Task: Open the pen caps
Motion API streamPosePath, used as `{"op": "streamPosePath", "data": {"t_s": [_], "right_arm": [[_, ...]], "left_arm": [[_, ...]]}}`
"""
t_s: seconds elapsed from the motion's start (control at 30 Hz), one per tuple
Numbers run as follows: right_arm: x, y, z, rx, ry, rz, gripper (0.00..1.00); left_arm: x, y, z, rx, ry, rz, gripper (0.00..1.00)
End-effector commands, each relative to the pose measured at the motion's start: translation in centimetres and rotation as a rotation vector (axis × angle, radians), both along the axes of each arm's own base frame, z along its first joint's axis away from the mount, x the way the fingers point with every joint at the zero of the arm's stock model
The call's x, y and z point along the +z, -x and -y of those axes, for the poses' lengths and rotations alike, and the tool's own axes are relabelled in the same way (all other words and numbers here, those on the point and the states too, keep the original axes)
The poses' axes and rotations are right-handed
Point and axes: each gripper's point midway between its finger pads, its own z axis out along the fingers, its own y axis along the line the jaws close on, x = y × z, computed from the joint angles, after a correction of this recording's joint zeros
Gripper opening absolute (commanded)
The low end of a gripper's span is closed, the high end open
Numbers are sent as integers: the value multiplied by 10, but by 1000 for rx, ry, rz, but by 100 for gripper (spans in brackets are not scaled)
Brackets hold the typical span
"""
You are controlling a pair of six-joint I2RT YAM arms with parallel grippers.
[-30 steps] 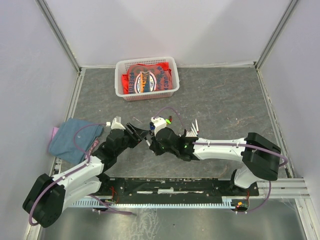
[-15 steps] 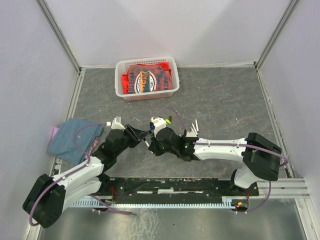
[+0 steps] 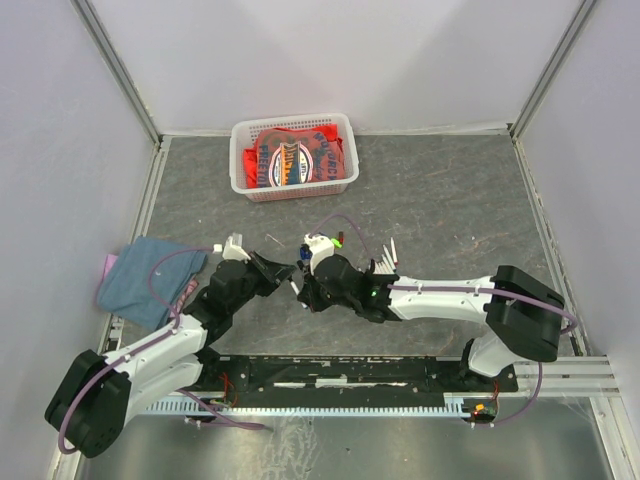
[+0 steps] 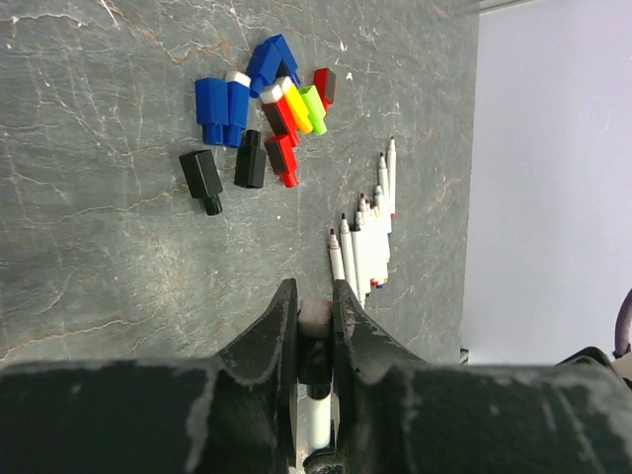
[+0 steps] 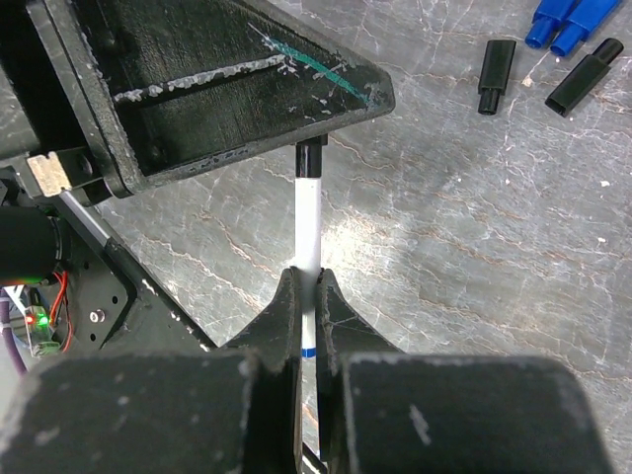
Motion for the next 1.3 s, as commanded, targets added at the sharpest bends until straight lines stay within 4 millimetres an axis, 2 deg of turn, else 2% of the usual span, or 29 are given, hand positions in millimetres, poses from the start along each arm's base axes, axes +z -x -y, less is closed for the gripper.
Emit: {"op": "streamPosePath", "data": {"t_s": [0.0,0.03,0.17,0.23,0.5,0.6,0.7,0.77,0.83,0.87,1.03,1.17,1.27], "right_arm": [[29,-6,-5,-7,-100,32,1],[30,-5,-5,-4,-109,29,2],[39,-3,-8,15,-174,18,20],[41,-4,-9,16,-193,11,26],[43,-10,-11,16,-274,-38,29],[42,-14,-11,14,-300,-60,29],[39,-16,-11,19,-315,-77,24],[35,-17,-12,23,-316,-88,17],[29,-20,-11,16,-308,-98,4],[26,-21,-9,6,-296,-100,1],[4,-31,7,-43,-158,-75,1],[-12,-40,27,-103,-20,-26,1],[-22,-44,40,-126,102,30,1]], "left_arm": [[17,-2,4,-9,63,46,3],[19,-2,5,-12,66,55,3],[27,-1,8,-36,90,85,3],[29,0,11,-54,98,93,3],[39,2,23,-113,146,118,3],[42,2,26,-126,164,125,3],[44,3,29,-144,173,128,3],[46,1,31,-148,180,131,3],[47,0,34,-158,182,131,3],[47,-1,35,-161,182,129,3],[38,-14,33,-115,129,79,3],[19,-32,13,27,8,-16,3],[20,-47,4,113,-20,-19,3]]}}
